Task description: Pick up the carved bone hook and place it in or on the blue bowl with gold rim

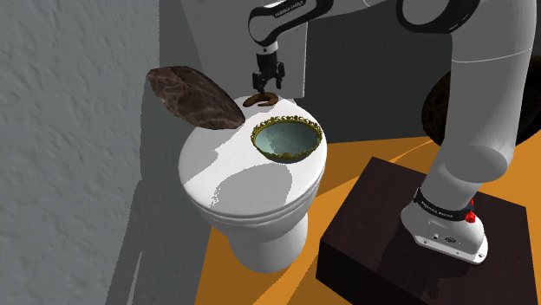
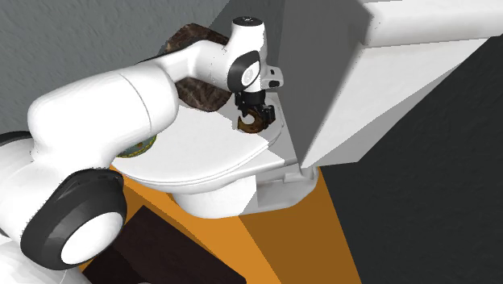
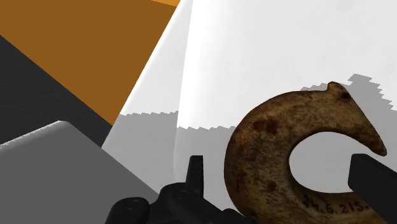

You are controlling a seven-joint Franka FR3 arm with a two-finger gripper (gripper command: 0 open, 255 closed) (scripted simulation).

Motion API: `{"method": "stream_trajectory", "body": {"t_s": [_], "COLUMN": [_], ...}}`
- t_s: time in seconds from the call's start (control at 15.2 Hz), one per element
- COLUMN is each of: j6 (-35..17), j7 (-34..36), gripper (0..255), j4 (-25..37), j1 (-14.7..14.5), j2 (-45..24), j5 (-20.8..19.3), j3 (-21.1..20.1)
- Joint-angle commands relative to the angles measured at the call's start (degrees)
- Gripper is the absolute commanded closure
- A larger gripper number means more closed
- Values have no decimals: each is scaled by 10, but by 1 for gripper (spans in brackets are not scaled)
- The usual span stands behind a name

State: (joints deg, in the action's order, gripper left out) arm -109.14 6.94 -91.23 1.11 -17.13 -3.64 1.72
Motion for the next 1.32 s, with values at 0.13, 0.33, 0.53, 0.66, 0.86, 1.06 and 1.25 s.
{"method": "stream_trajectory", "body": {"t_s": [0.13,0.33,0.53,0.66,0.86,1.06,1.25], "j6": [-28,-32,-32,-32,-32,-32,-32], "j7": [1,1,1,1,1,1,1], "gripper": [0,0,0,0,255,255,255], "j4": [-20,-23,-23,-23,-23,-23,-23], "j1": [1,1,1,1,1,1,1], "j2": [-7,-8,-8,-8,-8,-8,-8], "j5": [0,0,0,0,0,0,0], "j3": [0,1,1,1,1,1,1]}}
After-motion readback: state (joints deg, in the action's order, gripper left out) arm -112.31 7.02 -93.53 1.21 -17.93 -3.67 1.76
